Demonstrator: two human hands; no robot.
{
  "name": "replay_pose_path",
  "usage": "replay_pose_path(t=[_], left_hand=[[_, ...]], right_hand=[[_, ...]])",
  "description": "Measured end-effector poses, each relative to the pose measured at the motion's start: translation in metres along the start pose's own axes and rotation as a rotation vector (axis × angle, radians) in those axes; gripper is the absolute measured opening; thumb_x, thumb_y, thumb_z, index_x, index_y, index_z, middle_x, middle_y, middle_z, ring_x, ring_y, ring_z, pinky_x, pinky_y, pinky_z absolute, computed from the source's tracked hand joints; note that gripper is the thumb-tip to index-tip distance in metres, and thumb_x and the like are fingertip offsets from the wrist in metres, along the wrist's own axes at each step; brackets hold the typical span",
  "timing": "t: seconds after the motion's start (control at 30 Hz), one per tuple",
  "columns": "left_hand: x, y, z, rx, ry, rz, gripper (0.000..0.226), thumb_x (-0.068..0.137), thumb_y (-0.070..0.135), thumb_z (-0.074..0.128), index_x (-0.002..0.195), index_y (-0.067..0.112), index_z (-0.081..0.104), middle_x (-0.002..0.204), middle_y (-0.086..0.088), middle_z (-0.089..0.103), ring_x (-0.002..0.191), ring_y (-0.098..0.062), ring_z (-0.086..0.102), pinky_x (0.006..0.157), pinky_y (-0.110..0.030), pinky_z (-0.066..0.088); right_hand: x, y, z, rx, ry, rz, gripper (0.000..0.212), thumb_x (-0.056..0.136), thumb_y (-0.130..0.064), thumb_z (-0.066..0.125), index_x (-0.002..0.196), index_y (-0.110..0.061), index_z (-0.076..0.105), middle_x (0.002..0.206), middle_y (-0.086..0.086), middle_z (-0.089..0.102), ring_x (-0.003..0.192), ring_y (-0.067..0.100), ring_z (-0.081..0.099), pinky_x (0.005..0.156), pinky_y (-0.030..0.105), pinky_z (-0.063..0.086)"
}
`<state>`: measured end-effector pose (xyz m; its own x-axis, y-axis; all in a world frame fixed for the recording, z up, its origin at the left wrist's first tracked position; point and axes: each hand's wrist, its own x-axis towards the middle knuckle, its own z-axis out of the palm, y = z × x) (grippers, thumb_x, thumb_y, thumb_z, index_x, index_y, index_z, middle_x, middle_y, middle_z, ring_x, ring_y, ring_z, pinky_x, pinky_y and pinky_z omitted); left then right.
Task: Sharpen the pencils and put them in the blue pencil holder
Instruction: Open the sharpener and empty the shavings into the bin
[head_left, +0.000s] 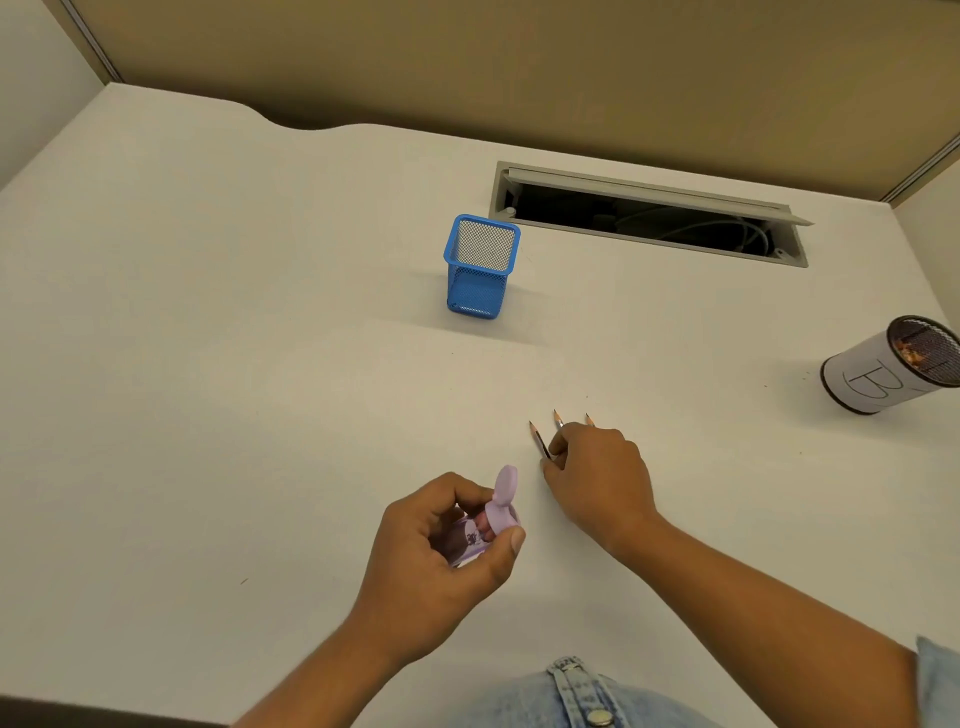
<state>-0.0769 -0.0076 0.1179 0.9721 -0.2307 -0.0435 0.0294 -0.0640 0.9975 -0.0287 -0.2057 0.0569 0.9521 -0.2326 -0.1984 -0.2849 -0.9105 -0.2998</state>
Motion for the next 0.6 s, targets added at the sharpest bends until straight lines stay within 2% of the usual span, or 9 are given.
replay_pose_path(t=[0.17, 0.27, 0.37, 0.43, 0.5, 0.6], left_hand=[[0.001, 0.000, 0.000, 0.030, -0.006, 0.002, 0.008, 0.078, 0.016, 0.076, 0.082, 0.017, 0.069, 0.075, 0.004, 0.073, 0.063, -0.004, 0.066, 0.063, -0.014, 0.053], [0.001, 0.002, 0.000, 0.040, 0.000, 0.002, 0.014, 0.076, 0.029, 0.076, 0.083, 0.019, 0.069, 0.076, 0.002, 0.073, 0.063, -0.009, 0.067, 0.062, -0.017, 0.054], [0.002, 0.004, -0.001, 0.068, 0.008, 0.000, 0.018, 0.075, 0.038, 0.073, 0.085, 0.023, 0.069, 0.077, 0.004, 0.073, 0.064, -0.018, 0.066, 0.061, -0.020, 0.056], [0.002, 0.004, -0.002, 0.072, 0.011, 0.001, 0.019, 0.074, 0.039, 0.073, 0.086, 0.024, 0.069, 0.078, 0.004, 0.073, 0.065, -0.019, 0.066, 0.061, -0.021, 0.057], [0.002, 0.003, -0.001, 0.078, 0.009, -0.002, 0.021, 0.074, 0.040, 0.073, 0.086, 0.023, 0.069, 0.078, 0.003, 0.073, 0.065, -0.021, 0.066, 0.061, -0.027, 0.057], [0.001, 0.003, 0.000, 0.104, -0.012, -0.005, 0.021, 0.075, 0.042, 0.073, 0.086, 0.025, 0.070, 0.077, 0.003, 0.072, 0.063, -0.025, 0.063, 0.059, -0.037, 0.056]], right_hand=[[0.004, -0.001, -0.001, 0.044, 0.005, -0.005, 0.015, 0.085, -0.035, 0.069, 0.089, -0.021, 0.068, 0.083, 0.000, 0.073, 0.080, 0.025, 0.067, 0.070, 0.032, 0.055], [0.004, -0.001, -0.006, 0.074, 0.009, 0.007, 0.021, 0.082, -0.042, 0.071, 0.081, -0.022, 0.064, 0.077, -0.003, 0.070, 0.075, 0.022, 0.066, 0.068, 0.034, 0.056], [0.002, 0.001, -0.017, 0.121, 0.026, 0.029, 0.022, 0.083, -0.045, 0.067, 0.074, -0.025, 0.061, 0.069, -0.009, 0.066, 0.067, 0.018, 0.064, 0.061, 0.029, 0.053], [-0.002, -0.001, -0.029, 0.241, 0.009, 0.012, 0.022, 0.083, -0.043, 0.068, 0.071, -0.026, 0.062, 0.062, -0.011, 0.064, 0.058, 0.009, 0.061, 0.053, 0.024, 0.047], [-0.010, -0.008, -0.043, 0.464, -0.043, -0.043, 0.018, 0.086, -0.039, 0.070, 0.072, -0.027, 0.065, 0.063, -0.013, 0.066, 0.053, 0.004, 0.059, 0.052, 0.018, 0.044], [-0.026, -0.022, -0.067, 0.781, -0.190, -0.199, 0.007, 0.090, -0.034, 0.067, 0.088, -0.032, 0.074, 0.084, -0.017, 0.074, 0.072, 0.008, 0.069, 0.055, 0.025, 0.056]])
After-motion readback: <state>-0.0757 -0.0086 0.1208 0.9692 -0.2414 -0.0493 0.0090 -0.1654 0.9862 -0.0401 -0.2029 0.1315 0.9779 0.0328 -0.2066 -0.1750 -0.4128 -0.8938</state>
